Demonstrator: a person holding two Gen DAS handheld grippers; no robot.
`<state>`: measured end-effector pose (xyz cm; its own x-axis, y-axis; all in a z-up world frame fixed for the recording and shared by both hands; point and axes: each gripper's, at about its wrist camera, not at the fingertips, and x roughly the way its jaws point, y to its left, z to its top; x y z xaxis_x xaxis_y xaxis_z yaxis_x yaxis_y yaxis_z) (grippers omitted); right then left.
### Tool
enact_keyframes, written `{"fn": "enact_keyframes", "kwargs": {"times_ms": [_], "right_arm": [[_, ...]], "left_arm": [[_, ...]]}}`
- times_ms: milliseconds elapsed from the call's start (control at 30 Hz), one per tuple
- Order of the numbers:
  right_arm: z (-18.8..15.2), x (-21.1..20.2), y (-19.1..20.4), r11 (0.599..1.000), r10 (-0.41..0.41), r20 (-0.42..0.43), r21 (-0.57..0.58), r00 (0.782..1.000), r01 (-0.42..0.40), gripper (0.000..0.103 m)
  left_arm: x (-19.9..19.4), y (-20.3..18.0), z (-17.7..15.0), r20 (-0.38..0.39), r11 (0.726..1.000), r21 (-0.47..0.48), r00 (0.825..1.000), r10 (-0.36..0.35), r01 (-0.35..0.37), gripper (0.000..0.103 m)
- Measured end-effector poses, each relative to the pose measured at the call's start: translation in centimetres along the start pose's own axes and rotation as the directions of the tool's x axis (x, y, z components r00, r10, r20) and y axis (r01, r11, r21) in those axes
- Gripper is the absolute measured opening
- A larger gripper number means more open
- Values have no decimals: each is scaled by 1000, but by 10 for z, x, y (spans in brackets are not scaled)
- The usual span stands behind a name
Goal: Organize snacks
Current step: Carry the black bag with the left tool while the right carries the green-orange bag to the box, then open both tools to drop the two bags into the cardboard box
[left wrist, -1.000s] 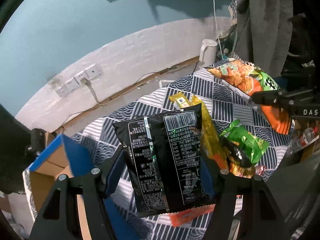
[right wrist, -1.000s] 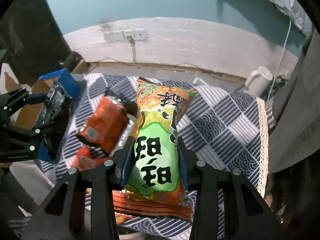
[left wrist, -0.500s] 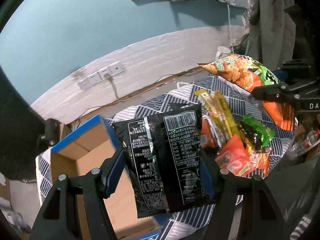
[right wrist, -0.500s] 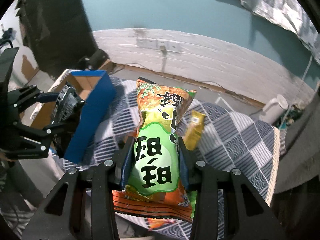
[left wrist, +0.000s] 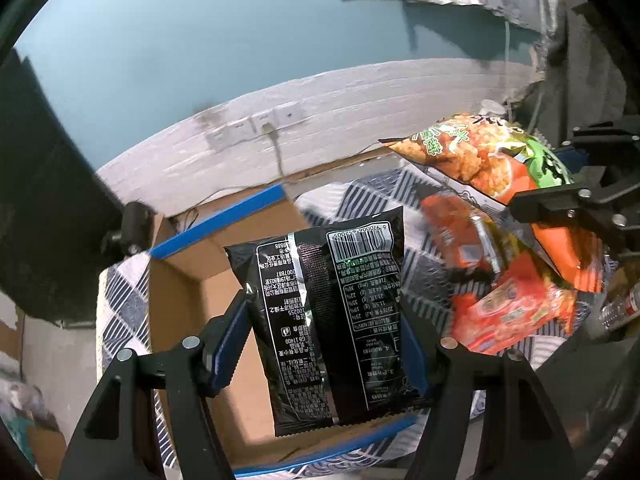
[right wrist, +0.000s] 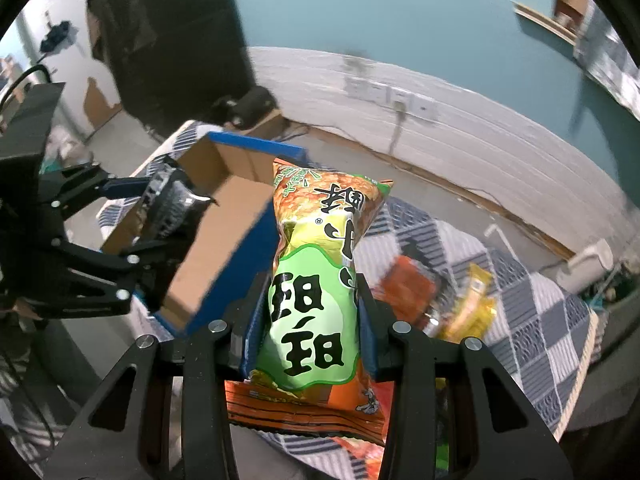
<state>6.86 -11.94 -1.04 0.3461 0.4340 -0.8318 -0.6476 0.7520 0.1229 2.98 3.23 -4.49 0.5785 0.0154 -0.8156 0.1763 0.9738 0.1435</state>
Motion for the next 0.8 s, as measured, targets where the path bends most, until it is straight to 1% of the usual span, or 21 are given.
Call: {"fn": "enact_keyframes", "kwargs": {"times_ms": [100,367,700,800], "right_arm": [[10,13,19,999,19,-16,-27,1000,-20,39],[30,51,60,995,62,-63,-75,996,-66,39],[47,90,91,990,101,-118,-89,988,-112,39],[50,100,97,989,101,-133,-97,986,-114,39]], "left_arm": [[3,15,-10,-20,1000,-27,1000,8,-8,69],[5,47,-30,-34,997,-69,999,42,-44,69],[22,75,-46,-69,989,-117,994,81,-89,69],[29,84,-50,-87,986,-146,994,67,-80,69]]}}
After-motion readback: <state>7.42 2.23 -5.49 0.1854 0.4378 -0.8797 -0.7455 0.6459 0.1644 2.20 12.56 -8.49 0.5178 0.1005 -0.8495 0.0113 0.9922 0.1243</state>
